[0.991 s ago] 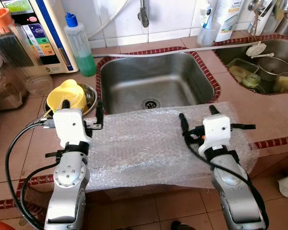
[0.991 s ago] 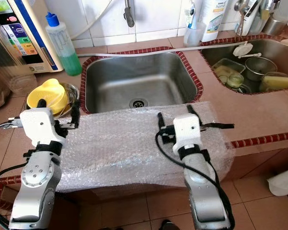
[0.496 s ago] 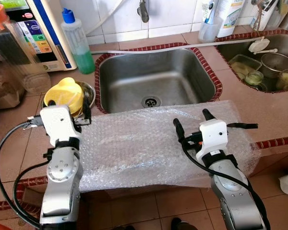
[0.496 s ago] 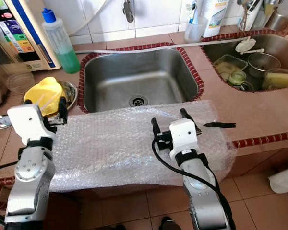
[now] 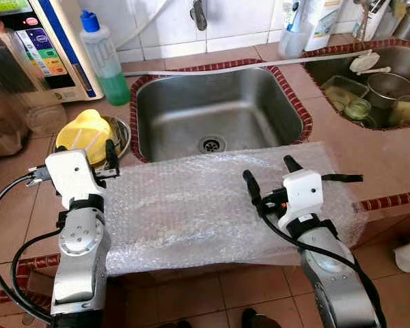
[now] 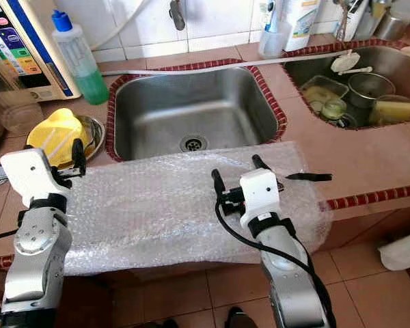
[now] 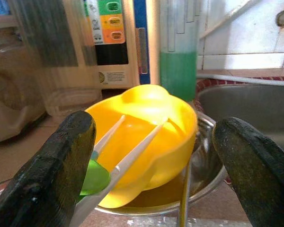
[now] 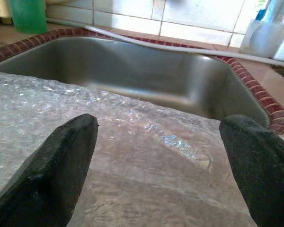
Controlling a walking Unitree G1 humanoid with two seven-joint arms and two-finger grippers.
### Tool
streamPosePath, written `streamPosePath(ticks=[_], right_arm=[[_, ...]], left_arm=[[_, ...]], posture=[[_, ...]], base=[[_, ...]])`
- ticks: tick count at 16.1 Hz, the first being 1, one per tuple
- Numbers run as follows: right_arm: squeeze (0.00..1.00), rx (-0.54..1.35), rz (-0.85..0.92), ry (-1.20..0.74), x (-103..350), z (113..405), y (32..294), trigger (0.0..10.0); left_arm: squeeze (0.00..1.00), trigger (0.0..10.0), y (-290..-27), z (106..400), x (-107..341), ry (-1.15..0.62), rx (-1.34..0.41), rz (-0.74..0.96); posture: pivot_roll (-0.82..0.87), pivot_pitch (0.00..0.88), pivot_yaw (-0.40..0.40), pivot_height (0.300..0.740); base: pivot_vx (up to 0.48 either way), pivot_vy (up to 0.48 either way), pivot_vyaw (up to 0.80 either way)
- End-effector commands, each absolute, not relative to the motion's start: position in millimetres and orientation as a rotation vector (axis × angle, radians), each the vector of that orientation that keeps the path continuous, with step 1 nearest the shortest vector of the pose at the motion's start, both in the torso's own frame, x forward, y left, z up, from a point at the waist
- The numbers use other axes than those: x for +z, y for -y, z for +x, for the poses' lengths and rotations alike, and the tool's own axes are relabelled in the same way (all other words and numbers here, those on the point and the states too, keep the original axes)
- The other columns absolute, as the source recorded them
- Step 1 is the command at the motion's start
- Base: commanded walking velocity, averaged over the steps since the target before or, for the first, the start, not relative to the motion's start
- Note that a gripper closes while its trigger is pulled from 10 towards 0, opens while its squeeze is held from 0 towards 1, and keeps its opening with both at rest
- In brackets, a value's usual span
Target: Kitchen organization
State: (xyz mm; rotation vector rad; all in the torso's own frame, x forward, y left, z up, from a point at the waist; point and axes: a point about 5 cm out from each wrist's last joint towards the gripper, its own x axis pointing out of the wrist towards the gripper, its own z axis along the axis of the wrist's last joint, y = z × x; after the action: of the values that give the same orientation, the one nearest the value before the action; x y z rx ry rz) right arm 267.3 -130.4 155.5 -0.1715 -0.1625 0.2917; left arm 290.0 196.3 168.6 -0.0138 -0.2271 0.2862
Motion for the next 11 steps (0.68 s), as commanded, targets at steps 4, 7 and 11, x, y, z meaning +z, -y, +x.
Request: streamPosePath(ticks=[4, 7, 11], right_arm=[[0.00, 0.340, -0.160, 0.162, 158, 262, 129, 10.0], [0.00, 0.345, -0.157, 0.167, 159, 263, 125, 10.0], [0.00, 0.357, -0.149, 0.165, 160, 264, 125, 10.0]], left_arm=[[0.00, 10.0, -206, 288, 172, 0.252, 0.308, 0.025], [0.00, 10.0, -205, 288, 186, 0.316, 0.308, 0.046], [0.00, 10.0, -208, 284, 187, 0.335, 0.338, 0.101]], posture=[[-0.16, 0.227, 0.083, 0.740], [-0.15, 0.222, 0.082, 0.740], [-0.15, 0.215, 0.077, 0.740]], base=[[0.000, 0.000, 0.00], [0.000, 0.000, 0.00], [0.000, 0.000, 0.00]])
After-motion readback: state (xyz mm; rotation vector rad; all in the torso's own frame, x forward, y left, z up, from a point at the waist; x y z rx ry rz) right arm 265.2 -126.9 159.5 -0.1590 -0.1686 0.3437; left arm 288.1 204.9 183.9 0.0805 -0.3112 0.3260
